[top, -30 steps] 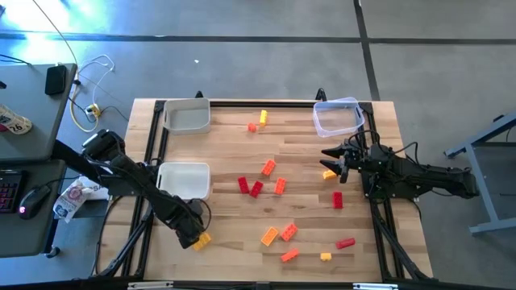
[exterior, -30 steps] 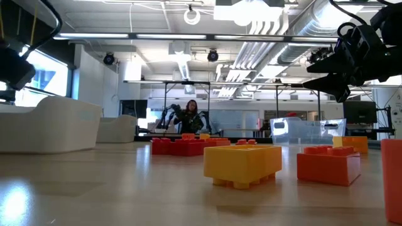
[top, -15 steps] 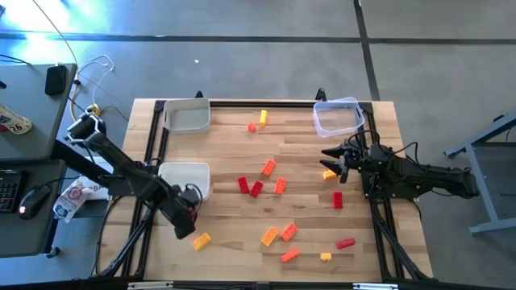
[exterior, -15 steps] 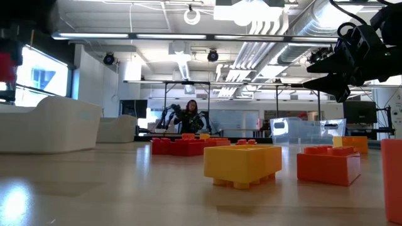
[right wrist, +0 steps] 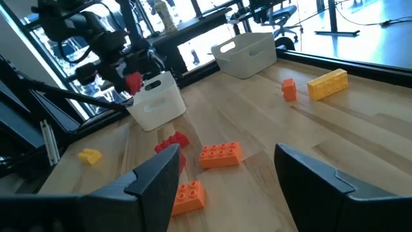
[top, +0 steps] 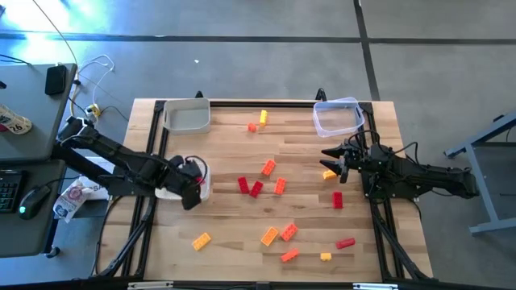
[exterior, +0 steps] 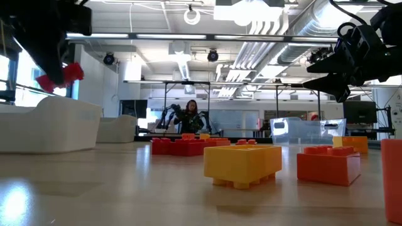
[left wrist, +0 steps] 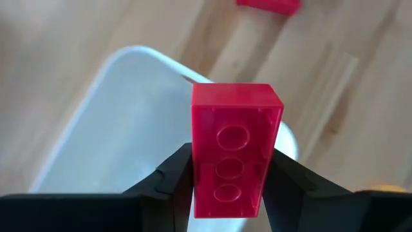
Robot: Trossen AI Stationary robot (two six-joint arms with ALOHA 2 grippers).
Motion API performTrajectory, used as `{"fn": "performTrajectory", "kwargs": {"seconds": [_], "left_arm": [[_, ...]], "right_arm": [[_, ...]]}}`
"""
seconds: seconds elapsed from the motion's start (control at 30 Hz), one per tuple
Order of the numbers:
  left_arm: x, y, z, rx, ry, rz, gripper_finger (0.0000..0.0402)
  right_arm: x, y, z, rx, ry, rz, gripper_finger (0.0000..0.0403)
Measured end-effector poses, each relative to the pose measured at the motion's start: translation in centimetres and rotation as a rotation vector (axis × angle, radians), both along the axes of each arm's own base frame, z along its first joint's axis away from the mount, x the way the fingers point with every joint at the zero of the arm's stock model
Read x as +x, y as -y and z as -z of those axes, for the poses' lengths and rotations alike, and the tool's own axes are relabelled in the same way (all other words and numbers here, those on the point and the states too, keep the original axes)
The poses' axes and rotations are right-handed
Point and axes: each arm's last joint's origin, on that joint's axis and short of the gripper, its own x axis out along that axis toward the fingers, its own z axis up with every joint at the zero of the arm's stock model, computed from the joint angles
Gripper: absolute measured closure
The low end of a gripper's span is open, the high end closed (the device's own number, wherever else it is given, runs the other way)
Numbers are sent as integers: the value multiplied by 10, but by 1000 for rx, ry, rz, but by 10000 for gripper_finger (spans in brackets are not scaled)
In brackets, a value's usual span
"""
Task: Sort & place blocks by color
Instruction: Put the red game piece into the white bin
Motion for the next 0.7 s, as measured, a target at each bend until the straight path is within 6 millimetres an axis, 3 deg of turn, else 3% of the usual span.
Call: {"fn": "performTrajectory", "kwargs": {"seconds": [0.3,0.7], "left_arm": [[1,-29,6,-21,-130,-21,277],[10,-39,21,-240,-251,-44,277]], "right_arm": [[0,0,0,0,2,0,164],[0,1,-2,49,31,55,164]]}}
